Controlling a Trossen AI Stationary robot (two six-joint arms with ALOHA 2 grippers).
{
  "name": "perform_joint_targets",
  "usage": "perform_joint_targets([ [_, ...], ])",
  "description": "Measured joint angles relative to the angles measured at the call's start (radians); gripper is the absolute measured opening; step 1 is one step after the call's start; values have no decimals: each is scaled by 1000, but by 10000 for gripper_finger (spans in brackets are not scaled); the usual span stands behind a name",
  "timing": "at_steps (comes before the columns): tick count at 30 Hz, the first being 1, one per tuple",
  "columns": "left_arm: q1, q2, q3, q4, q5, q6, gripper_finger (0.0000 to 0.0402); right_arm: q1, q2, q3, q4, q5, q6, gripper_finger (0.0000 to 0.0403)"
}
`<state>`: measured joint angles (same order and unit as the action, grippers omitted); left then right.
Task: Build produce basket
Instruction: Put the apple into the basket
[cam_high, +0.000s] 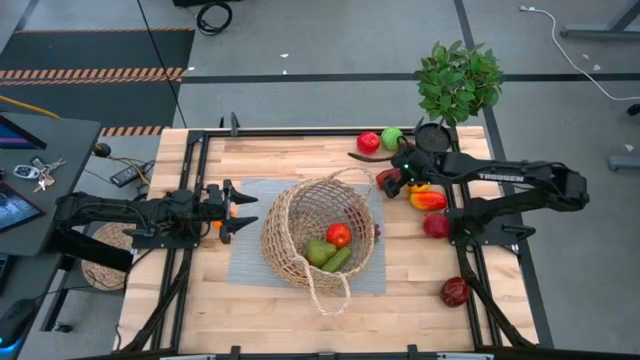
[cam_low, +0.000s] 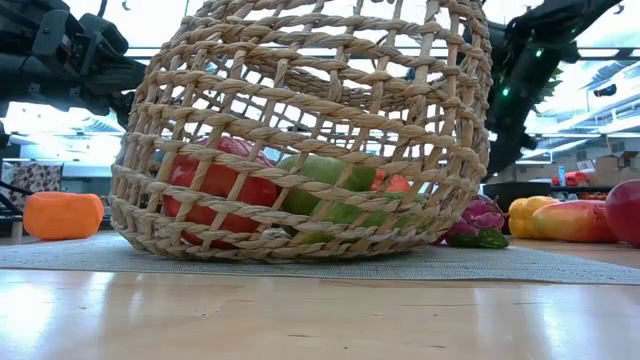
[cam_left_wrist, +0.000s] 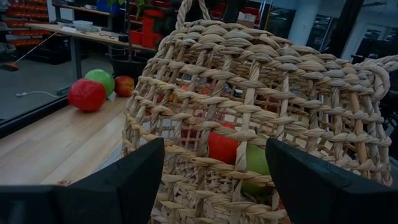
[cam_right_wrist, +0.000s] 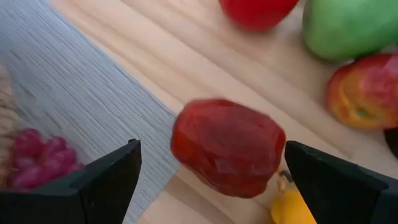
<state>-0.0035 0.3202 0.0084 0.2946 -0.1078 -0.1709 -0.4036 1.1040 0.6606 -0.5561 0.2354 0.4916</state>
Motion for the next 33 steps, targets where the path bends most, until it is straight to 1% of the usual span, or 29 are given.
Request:
perform_joint_targets([
  [12,0,0,0,0,0,0,286,-26,203,7,74,32,21,400],
  [18,0,0,0,-1,0,0,286,-26,232,5,101,44,21,400],
  [22,0,0,0,-1,0,0,286,-34,230,4,118,54,-44,400],
  [25,0,0,0,0,0,0,286,-34,219,3,118,24,-117,400],
  [28,0,0,0,0,0,0,286,-22,200,29,53,-26,-167,400],
  [31,0,0,0,0,0,0,286,-4,161,68,21,-63,-136,399],
  [33,0,0,0,-1,0,0,286,-1,140,96,10,-121,-118,399],
])
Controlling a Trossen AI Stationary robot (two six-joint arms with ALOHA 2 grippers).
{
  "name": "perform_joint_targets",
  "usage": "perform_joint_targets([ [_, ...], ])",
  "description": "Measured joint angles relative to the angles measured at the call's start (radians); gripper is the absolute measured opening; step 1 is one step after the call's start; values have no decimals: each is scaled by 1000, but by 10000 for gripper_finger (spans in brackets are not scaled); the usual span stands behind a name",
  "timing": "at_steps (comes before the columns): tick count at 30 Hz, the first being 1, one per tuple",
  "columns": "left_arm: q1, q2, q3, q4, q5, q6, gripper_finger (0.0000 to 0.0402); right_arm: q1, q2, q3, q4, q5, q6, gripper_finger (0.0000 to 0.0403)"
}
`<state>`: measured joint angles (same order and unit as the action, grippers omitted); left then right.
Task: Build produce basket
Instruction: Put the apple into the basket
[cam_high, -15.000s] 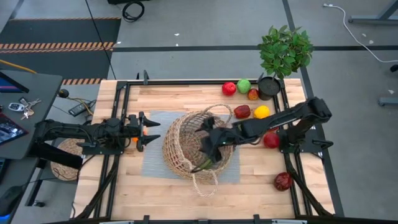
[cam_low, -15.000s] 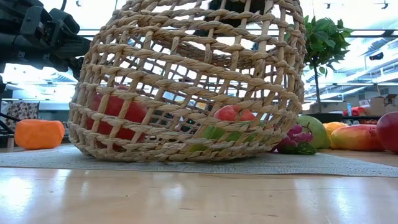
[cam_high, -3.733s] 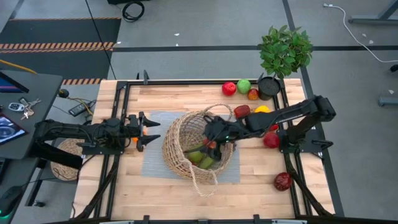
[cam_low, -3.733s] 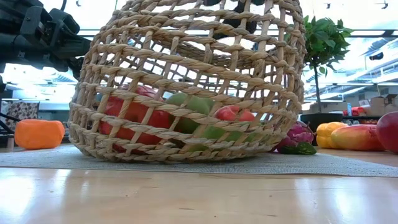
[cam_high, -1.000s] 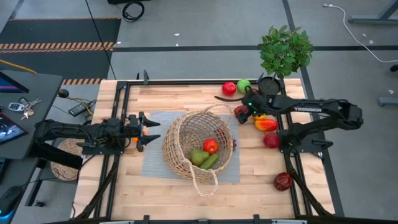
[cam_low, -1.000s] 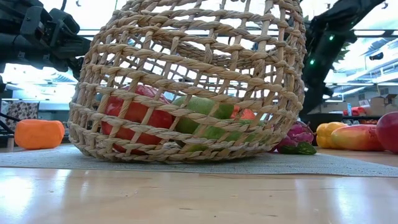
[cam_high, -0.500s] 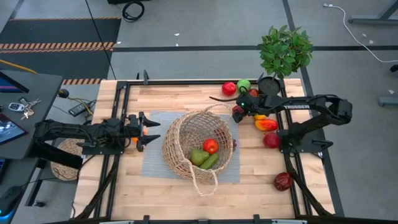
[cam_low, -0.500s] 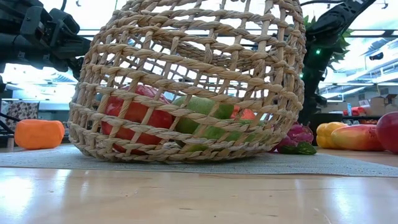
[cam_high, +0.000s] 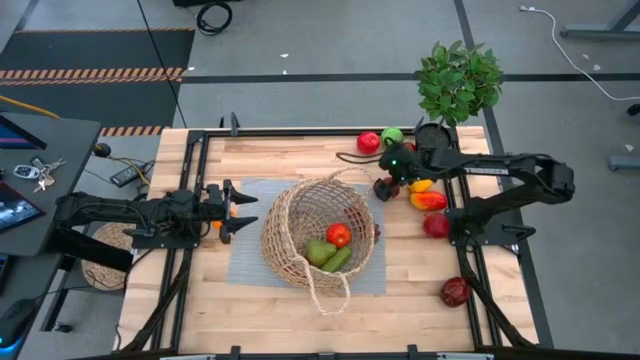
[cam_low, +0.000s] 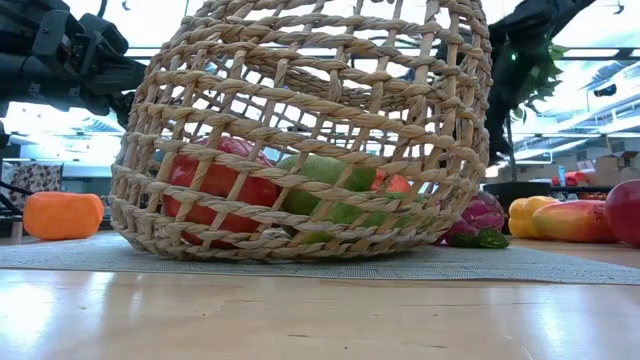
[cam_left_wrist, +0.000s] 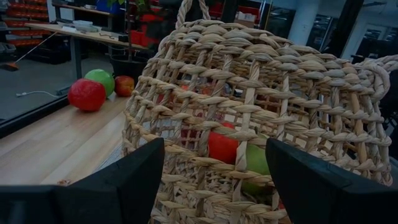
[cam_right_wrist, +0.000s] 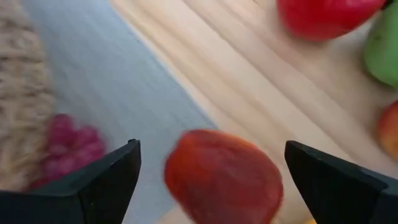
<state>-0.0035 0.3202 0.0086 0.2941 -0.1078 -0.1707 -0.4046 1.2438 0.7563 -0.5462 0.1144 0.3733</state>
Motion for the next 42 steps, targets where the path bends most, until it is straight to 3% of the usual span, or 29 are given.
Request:
perform_joint_targets([
  [3,0,0,0,0,0,0,286,14,-19,49,-58,2,-25,398],
  [9,0,0,0,0,0,0,286,25,-37,72,-61,-49,-346,396],
  [12,0,0,0,0,0,0,286,-6,-13,65,-71,-40,-417,392],
  [19,0,0,0,0,0,0,286,-76,89,47,-90,-59,-479,384],
  [24,0,0,0,0,0,0,286,-96,144,48,-96,-153,-495,386],
  [28,0,0,0,0,0,0,286,-105,195,48,-106,-99,-532,382],
  [34,0,0,0,0,0,0,286,-109,251,53,-105,-99,-539,366],
  [42,0,0,0,0,0,0,286,-109,221,46,-106,-112,-507,358],
])
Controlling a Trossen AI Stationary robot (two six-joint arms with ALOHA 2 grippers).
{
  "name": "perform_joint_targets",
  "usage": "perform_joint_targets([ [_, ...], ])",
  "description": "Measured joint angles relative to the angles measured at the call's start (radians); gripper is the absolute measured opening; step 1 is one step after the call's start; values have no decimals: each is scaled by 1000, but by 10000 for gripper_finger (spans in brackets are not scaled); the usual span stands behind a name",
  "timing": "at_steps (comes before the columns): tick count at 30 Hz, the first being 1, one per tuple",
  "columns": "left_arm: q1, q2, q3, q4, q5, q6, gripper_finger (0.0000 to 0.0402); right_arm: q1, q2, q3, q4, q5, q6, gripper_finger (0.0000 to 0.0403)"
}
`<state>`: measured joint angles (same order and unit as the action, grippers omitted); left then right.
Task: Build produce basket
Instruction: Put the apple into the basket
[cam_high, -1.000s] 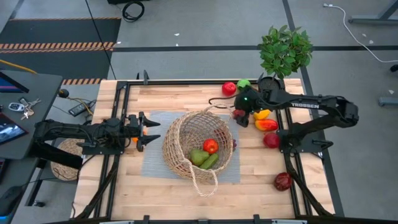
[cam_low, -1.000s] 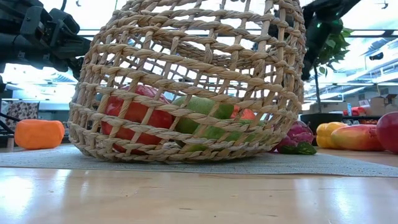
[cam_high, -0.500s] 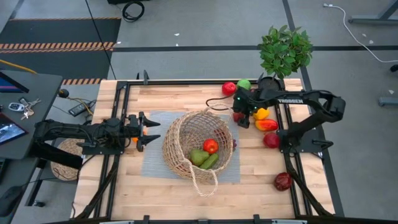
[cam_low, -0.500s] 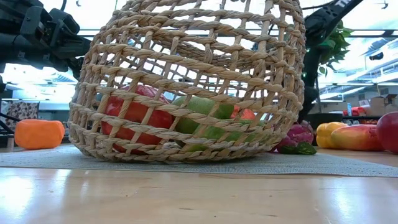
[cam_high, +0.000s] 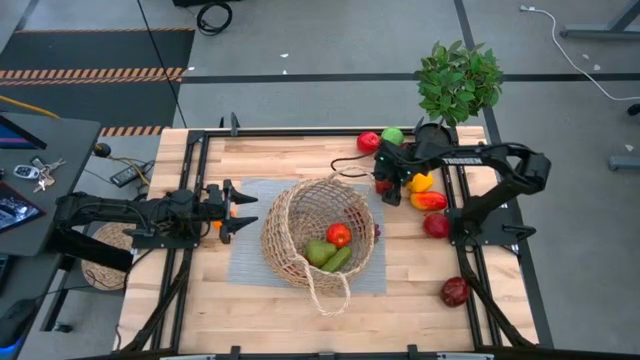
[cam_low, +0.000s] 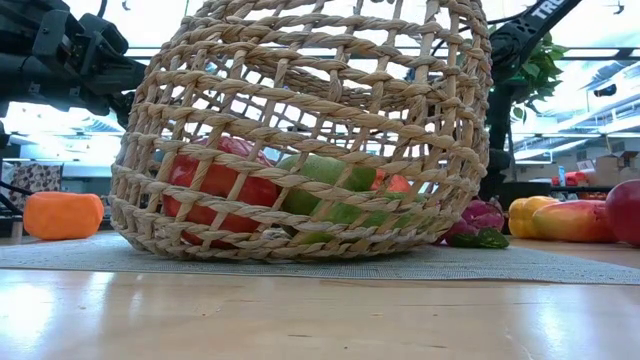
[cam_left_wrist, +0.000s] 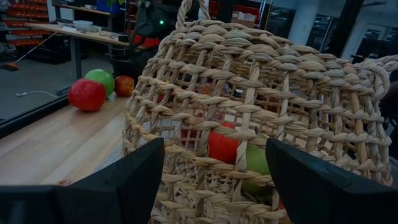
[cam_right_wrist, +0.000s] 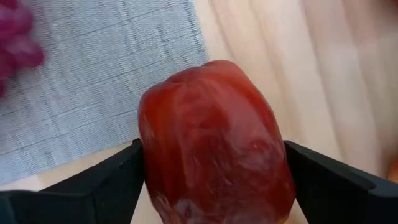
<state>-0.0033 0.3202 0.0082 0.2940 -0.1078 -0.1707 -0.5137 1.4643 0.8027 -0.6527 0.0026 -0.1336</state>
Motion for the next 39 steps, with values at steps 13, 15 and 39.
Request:
perform_joint_targets([
  [13,0,0,0,0,0,0,286,-7,-218,54,-59,19,82,356],
  [15,0,0,0,0,0,0,286,-6,-258,85,-56,23,97,356],
  [39,0,0,0,0,0,0,286,175,-630,237,386,104,149,356],
])
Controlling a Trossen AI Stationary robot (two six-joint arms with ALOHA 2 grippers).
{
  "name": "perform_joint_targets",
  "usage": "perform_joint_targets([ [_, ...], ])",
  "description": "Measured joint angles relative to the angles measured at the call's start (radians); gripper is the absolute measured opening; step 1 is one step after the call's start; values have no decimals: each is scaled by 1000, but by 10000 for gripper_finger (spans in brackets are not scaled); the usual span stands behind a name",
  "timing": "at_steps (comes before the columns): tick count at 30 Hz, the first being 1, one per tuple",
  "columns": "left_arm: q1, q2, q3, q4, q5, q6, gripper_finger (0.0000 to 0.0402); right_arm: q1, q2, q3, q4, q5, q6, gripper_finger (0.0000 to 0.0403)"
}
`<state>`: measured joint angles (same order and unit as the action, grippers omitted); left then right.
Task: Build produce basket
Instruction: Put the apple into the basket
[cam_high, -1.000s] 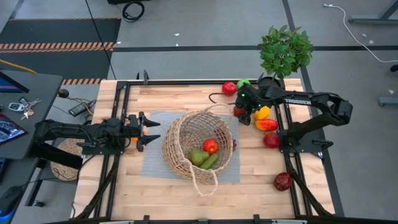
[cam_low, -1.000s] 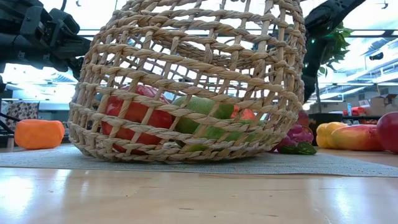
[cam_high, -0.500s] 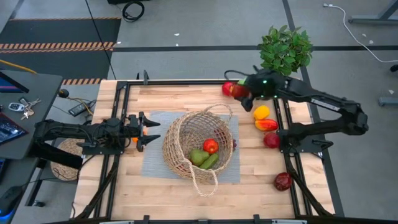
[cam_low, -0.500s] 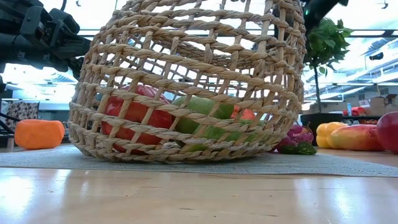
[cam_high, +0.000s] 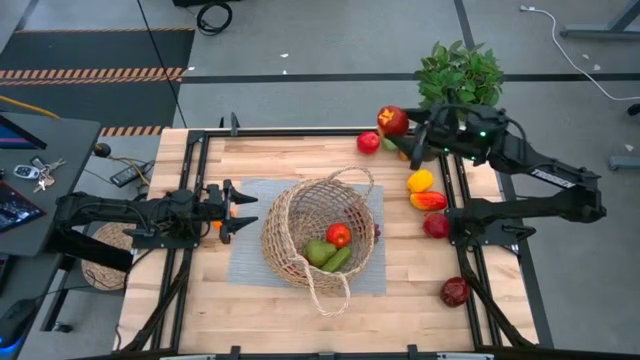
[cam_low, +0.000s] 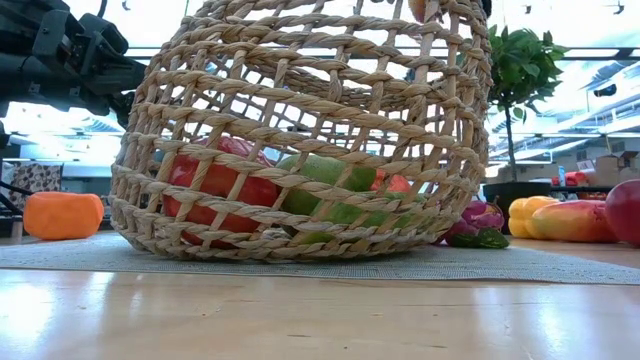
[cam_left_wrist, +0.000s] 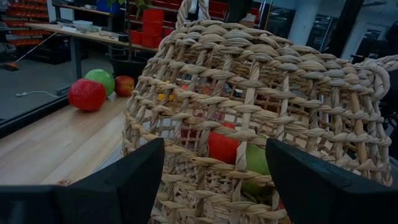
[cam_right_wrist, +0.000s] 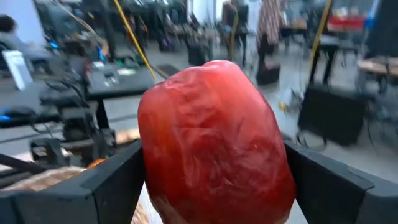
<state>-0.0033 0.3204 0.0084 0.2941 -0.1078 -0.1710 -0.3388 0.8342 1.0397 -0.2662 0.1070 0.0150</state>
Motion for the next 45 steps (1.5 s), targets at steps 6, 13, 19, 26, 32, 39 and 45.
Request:
perform_joint_targets([
  [6,0,0,0,0,0,0,286,64,-18,0,32,45,-19,356],
  [13,0,0,0,0,0,0,286,99,-7,-2,23,79,-31,356],
  [19,0,0,0,0,0,0,286,220,46,-2,19,129,-169,356],
  [26,0,0,0,0,0,0,286,412,156,-2,83,484,-428,356],
  [32,0,0,0,0,0,0,286,561,243,-2,218,717,-652,357],
  [39,0,0,0,0,0,0,286,678,318,-2,285,892,-782,357],
  [45,0,0,0,0,0,0,286,762,381,-2,393,931,-843,357],
])
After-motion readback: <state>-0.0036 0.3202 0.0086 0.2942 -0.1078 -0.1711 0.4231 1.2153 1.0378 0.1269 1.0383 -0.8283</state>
